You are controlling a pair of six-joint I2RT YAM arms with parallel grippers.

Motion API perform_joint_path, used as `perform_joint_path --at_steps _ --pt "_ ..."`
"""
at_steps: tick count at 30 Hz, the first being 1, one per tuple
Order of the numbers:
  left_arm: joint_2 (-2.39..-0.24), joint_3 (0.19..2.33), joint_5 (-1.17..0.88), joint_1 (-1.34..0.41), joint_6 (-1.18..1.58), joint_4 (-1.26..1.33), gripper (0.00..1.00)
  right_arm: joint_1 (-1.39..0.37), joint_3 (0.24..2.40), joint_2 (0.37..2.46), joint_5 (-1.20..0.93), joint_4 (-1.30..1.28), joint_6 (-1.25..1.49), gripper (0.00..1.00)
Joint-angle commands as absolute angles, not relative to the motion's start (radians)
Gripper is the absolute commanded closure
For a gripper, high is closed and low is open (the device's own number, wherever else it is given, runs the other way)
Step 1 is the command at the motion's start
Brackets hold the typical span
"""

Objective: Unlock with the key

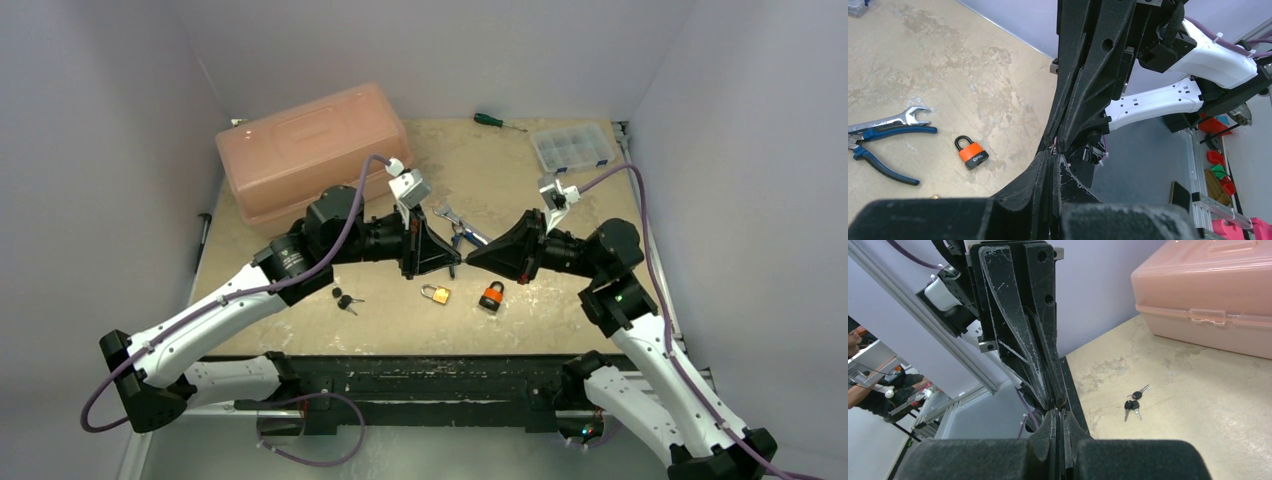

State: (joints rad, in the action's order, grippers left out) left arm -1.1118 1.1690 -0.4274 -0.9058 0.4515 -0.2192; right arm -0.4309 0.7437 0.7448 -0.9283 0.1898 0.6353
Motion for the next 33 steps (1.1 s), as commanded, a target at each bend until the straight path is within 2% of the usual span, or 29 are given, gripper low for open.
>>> perform_joint_path --at_steps 1,11,15,16,19,21,23,25,33 --pt "-1.118 1.236 -0.347 -0.889 0.413 -0.173 1.0 -0.438 0.758 0.722 -1.071 0.161 0.623 1.0" --pt "-1.152 1.253 -0.332 -0.89 0.402 -0.174 1.0 -0.438 0.752 0.717 -1.126 0.142 0.599 1.0" --pt "-1.162 1.264 -0.314 -0.888 0.377 -0.215 1.0 -0.437 0.762 0.707 -1.004 0.029 0.535 1.0" --pt "-1.163 1.269 -0.305 -0.888 0.369 -0.232 0.91 -0.437 0.765 0.705 -0.938 -0.009 0.521 1.0" --pt "-1.161 1.271 -0.275 -0.889 0.353 -0.276 0.53 -0.437 0.765 0.707 -0.726 -0.108 0.507 1.0" --pt "-1.155 1.272 -0.25 -0.888 0.35 -0.304 0.34 -0.437 0.749 0.702 -0.517 -0.166 0.54 1.0" --pt "-1.146 1.267 -0.217 -0.888 0.346 -0.33 0.23 -0.436 0.729 0.696 -0.318 -0.236 0.587 1.0" --pt "-1.146 1.264 -0.182 -0.889 0.338 -0.38 0.19 -0.437 0.695 0.684 -0.188 -0.273 0.666 1.0" --pt "-1.214 1.231 -0.033 -0.89 0.324 -0.541 0.2 -0.436 0.685 0.689 0.018 -0.384 0.728 1.0"
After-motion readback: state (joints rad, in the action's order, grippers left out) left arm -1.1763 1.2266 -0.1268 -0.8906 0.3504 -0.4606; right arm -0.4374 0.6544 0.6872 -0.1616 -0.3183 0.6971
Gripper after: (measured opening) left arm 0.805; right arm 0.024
